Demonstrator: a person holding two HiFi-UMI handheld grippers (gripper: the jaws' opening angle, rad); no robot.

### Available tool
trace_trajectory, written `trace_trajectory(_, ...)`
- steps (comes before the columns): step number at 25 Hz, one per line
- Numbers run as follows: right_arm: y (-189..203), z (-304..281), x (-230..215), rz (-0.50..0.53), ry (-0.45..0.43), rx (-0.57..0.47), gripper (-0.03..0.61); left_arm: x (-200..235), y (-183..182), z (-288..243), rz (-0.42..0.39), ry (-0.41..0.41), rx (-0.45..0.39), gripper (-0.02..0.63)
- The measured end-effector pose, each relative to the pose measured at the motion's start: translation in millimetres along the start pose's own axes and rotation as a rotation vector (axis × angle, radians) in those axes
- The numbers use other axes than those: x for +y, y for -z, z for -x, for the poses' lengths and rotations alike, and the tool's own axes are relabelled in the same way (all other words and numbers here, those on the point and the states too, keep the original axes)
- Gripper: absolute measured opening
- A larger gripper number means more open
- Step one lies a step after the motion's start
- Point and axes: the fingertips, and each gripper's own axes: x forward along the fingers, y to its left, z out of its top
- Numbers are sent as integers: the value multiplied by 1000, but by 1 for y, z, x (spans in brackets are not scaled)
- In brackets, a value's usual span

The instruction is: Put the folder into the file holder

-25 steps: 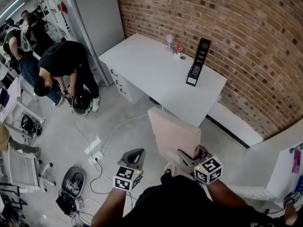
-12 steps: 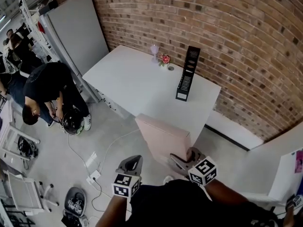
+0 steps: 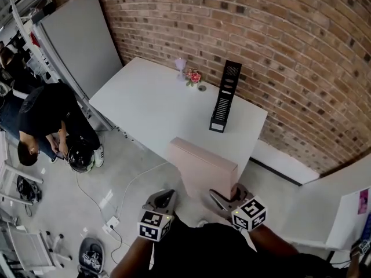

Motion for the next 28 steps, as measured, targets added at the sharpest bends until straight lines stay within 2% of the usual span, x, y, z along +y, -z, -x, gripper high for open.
trace_trajectory(4,-8,-14,-27,-27,74,-16,163,22,-23,-32,-56,59,-10,6)
trace_trajectory(9,-28,-41,-57,-52,195,-19,163,66,-58,-75,-86,152,-9,6)
trace_trajectory(17,-78,-102,-97,-102,400,-74,163,134,-147,-138,-215,353,-65,6)
trace_trajectory(20,-86,-120,-102,-142,467,-104,163,154,-158,-156,-256,410,-54,6)
trace_trajectory(24,-97,-133,-101,-189,575,-149,163,173,-155,-170,-300,502,11,6)
trace_trajectory(28,-110,-137,-110,-202,668,-176,163,183,-158,-185,-341,573,19,6)
